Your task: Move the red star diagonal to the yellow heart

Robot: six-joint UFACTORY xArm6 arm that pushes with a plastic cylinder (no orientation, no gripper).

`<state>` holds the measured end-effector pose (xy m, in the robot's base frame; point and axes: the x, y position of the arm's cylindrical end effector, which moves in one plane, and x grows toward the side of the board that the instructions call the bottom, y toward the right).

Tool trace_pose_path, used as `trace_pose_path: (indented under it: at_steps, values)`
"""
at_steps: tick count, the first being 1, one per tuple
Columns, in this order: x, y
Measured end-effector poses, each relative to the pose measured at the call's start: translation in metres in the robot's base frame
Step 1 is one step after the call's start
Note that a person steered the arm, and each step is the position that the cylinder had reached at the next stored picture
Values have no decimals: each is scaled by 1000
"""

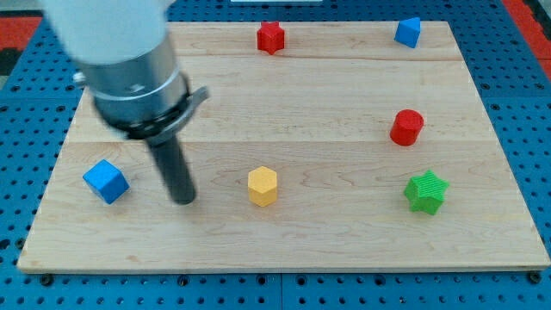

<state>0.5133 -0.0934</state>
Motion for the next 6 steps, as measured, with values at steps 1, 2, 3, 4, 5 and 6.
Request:
trace_pose_path:
  at_steps: [1,2,3,4,5,6]
  values:
    - [-68,81]
    - [-162,88]
    - [-258,135]
    - [-319,128]
    - [-311,81]
    - [-265,47]
